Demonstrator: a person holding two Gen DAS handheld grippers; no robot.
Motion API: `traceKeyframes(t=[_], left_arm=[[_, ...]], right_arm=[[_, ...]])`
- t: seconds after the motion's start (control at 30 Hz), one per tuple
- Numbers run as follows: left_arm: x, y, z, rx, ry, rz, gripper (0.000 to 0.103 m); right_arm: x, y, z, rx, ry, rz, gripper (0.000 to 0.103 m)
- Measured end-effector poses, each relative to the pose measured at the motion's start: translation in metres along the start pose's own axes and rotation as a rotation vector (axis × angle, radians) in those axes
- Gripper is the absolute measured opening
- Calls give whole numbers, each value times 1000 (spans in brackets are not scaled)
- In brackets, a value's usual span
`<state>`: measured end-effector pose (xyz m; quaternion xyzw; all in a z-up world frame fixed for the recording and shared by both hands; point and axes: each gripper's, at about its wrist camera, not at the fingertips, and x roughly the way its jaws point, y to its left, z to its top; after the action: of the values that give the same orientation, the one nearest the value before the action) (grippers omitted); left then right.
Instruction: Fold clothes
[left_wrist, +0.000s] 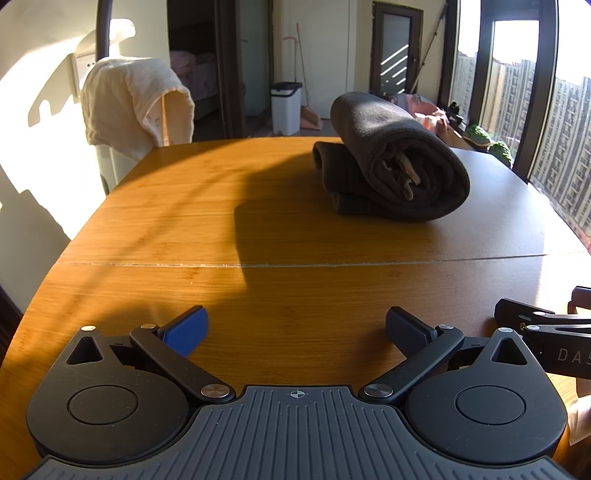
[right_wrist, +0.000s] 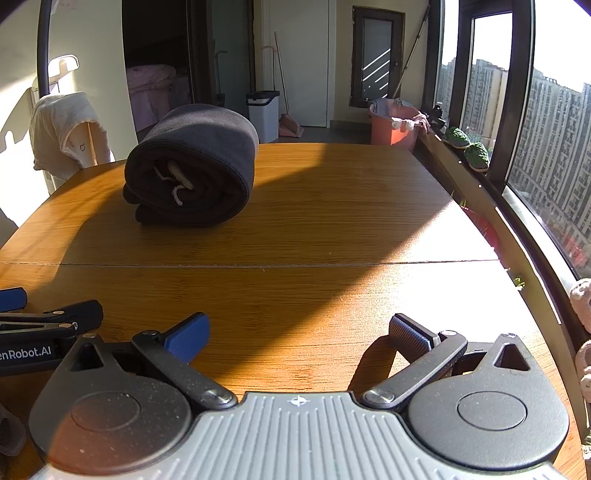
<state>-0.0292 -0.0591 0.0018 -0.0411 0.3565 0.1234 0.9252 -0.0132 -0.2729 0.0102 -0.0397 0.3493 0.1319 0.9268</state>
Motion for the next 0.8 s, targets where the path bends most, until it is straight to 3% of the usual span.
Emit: traceKeyframes(t=[0.8], left_arm=[[-2, 0, -1, 1, -1, -4, 103]], right_arm=[[0, -2, 0, -7, 0, 12, 103]])
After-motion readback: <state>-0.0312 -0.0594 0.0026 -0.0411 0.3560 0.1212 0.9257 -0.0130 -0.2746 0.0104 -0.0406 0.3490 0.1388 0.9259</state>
